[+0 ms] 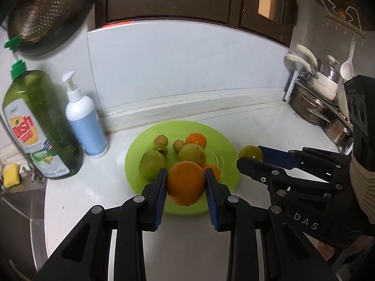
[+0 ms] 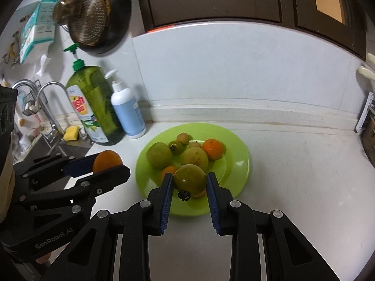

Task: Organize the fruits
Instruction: 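Carry orange in left gripper while right gripper carries green tomato to plate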

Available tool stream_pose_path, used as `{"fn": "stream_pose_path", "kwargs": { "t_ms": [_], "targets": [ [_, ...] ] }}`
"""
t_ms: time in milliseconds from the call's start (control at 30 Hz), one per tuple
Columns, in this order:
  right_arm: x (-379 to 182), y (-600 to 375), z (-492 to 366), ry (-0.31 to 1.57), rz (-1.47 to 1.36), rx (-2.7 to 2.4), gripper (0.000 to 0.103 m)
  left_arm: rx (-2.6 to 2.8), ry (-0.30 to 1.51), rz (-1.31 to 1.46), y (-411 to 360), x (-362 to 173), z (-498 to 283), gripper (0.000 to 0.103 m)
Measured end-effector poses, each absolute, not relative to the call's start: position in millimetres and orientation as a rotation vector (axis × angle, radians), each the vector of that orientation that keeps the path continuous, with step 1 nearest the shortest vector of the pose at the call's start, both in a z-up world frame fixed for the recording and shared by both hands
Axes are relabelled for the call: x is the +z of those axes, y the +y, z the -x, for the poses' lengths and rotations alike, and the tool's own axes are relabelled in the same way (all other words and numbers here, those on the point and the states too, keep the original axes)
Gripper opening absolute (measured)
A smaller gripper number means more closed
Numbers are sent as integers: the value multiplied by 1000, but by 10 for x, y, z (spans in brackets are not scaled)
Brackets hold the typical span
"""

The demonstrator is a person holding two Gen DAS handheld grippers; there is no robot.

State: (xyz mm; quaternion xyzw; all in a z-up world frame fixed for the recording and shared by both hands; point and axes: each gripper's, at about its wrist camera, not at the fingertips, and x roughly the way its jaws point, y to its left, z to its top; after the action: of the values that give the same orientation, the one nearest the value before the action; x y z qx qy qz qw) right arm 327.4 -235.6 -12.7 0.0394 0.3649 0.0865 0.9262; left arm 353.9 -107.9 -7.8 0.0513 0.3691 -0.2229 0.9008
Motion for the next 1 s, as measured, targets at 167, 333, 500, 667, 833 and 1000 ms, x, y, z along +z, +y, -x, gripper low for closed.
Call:
{"fn": "stream_pose_path", "kwargs": {
  "t_ms": [167, 333, 500, 667, 833, 1000],
  "targets": [
    [-251, -2435, -3519, 781, -94, 170, 30, -461, 786, -124, -1168, -175, -3778, 31],
    [-365, -2501, -3702, 810, -101, 159, 30, -460, 813, -143, -1246, -293, -3994, 31],
    [-466, -2548, -3868, 832, -92, 147, 30, -457, 840, -148, -1302, -396, -4179, 31],
    [-548, -2579, -3992, 852, -95, 141, 30, -460, 855, -174, -1369, -477, -4322, 31],
    [-621, -2582, -4086, 868, -97, 135, 30, -461, 874, -170, -1394, -536, -4413, 31],
    [-668, -2591, -4153, 882, -96, 132, 30, -460, 892, -173, -1417, -591, -4454, 31]
  ]
}}
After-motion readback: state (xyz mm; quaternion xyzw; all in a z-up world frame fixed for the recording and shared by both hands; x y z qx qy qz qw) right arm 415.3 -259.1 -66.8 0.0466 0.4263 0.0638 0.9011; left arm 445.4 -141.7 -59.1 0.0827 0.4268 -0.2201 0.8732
